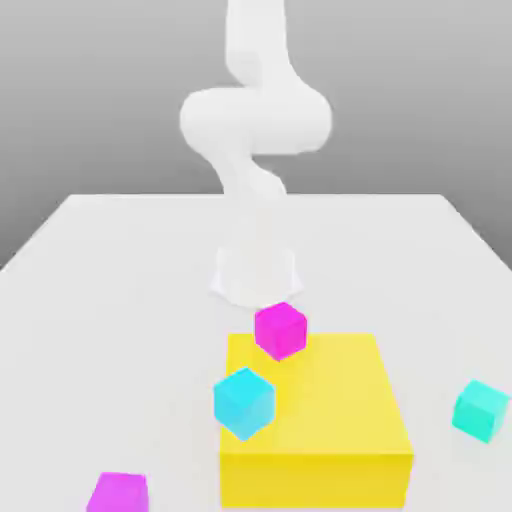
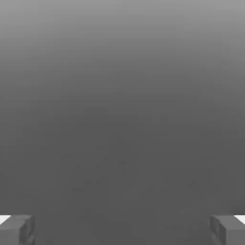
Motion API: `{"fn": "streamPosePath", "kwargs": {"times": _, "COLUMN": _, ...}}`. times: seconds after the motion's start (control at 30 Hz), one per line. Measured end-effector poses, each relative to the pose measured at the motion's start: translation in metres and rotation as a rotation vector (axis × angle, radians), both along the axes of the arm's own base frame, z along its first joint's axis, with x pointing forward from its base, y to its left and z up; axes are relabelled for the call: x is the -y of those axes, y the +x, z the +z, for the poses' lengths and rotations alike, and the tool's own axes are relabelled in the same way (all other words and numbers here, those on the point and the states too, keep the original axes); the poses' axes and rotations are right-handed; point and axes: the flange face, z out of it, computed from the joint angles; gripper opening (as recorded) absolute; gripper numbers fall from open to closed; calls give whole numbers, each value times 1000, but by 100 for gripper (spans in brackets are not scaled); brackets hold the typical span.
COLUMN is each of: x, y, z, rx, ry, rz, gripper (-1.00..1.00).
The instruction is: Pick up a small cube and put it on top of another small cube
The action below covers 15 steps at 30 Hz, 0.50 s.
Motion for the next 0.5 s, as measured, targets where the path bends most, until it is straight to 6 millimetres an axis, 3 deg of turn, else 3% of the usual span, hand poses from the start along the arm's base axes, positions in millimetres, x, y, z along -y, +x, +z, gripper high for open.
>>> {"fn": "streamPosePath", "kwargs": {"times": 0.1, "x": -35, "y": 34, "z": -51, "rx": -87, "ry": -32, "rz": 78, "gripper": 0}}
{"fn": "streamPosePath", "kwargs": {"times": 0.23, "x": -84, "y": 63, "z": -121, "rx": -195, "ry": -75, "rz": 182, "gripper": 0}}
{"fn": "streamPosePath", "kwargs": {"times": 0.37, "x": -134, "y": 75, "z": -196, "rx": -300, "ry": -120, "rz": 291, "gripper": 0}}
{"fn": "streamPosePath", "kwargs": {"times": 0.5, "x": -183, "y": 70, "z": -273, "rx": -404, "ry": -167, "rz": 403, "gripper": 0}}
